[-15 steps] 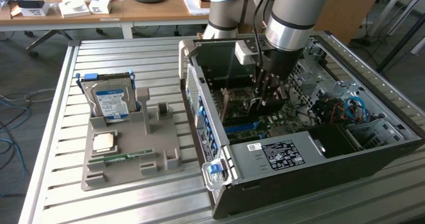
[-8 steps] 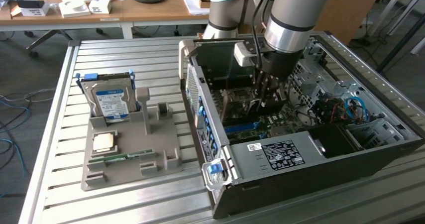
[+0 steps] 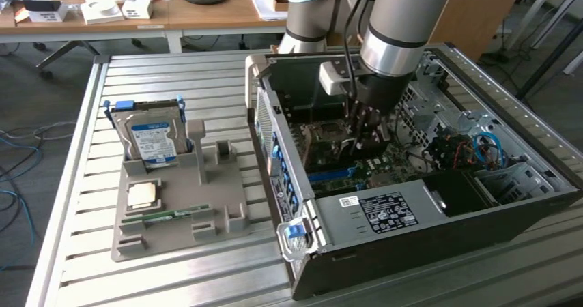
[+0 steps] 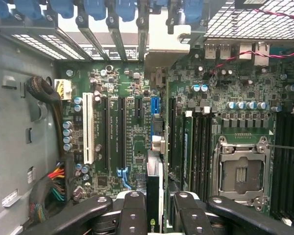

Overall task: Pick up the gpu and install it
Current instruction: 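Insert the gpu into the slot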

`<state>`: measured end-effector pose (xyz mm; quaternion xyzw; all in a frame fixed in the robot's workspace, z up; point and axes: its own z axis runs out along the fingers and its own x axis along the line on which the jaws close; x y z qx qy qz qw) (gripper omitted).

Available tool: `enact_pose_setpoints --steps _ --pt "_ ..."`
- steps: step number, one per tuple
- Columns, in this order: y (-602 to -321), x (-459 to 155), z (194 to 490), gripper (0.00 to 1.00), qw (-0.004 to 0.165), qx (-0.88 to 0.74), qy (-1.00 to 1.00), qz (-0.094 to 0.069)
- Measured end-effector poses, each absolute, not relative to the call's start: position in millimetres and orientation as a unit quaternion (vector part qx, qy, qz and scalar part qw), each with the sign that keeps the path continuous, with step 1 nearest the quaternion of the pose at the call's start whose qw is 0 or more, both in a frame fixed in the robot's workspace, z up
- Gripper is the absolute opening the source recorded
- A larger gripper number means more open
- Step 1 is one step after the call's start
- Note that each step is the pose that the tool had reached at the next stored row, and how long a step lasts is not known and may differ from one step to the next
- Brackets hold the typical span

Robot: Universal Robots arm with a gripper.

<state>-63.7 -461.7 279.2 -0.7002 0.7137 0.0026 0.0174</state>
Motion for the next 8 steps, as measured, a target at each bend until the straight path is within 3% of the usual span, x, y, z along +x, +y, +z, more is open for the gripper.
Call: enact_pose_setpoints --steps 8 --pt "-461.7 -64.9 275.2 0.26 0.017 -0.700 0.714 0.003"
